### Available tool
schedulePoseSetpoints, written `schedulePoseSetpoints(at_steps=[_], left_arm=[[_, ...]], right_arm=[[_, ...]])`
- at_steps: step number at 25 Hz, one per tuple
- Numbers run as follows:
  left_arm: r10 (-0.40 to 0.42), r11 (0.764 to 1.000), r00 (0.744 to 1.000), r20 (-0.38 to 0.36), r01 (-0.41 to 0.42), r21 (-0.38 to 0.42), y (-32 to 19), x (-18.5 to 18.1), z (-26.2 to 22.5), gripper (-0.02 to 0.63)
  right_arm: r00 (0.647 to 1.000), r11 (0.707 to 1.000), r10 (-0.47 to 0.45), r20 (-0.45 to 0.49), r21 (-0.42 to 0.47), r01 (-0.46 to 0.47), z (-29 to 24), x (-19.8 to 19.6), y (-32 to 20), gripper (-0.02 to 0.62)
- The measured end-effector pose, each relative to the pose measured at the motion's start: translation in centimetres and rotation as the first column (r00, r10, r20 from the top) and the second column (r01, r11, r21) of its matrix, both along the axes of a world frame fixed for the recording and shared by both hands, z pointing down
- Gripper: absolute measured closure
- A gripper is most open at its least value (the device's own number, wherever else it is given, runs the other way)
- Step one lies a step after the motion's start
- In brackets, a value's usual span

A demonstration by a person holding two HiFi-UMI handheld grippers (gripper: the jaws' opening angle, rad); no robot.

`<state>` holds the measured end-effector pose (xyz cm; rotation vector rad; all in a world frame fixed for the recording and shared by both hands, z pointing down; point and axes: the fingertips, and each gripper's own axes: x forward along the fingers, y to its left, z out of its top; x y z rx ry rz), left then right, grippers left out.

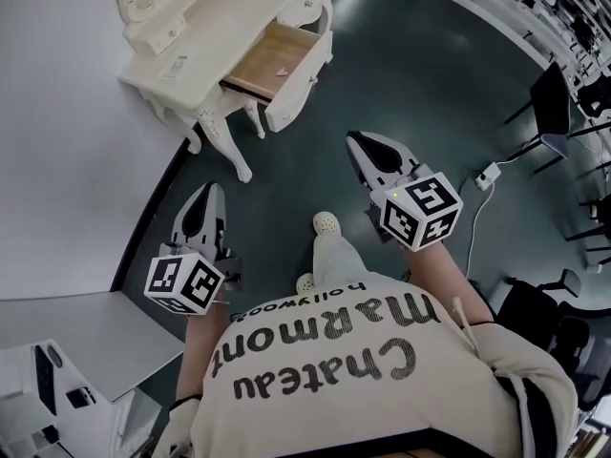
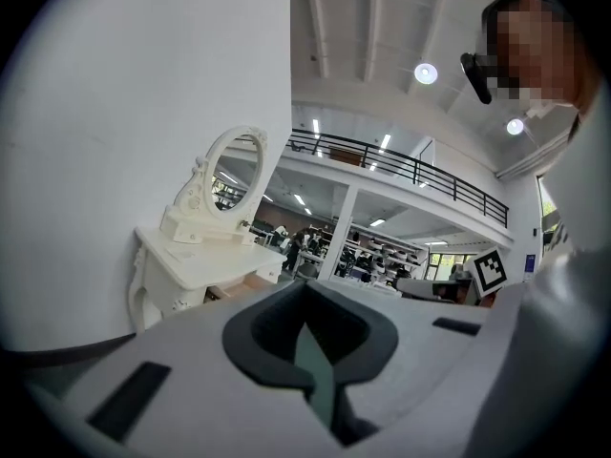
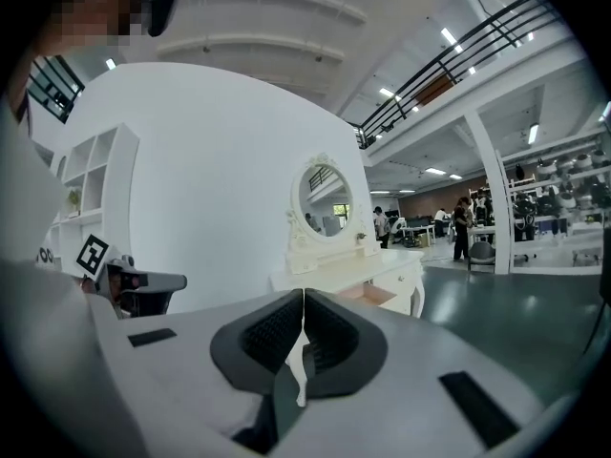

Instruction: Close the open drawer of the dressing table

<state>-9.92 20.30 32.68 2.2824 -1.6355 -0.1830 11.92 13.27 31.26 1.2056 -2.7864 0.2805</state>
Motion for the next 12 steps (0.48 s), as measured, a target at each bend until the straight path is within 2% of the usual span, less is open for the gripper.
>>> schedulePoseSetpoints(at_steps=[12], left_arm=[[-0.076, 0.997, 0.997, 0.015, 0.076, 0.020, -10.3, 0.3, -2.2, 0.600]], right_arm=[[1.000, 0.997, -0.027, -0.014, -0.068, 0.026, 2.3, 0.6, -13.0, 0.566]])
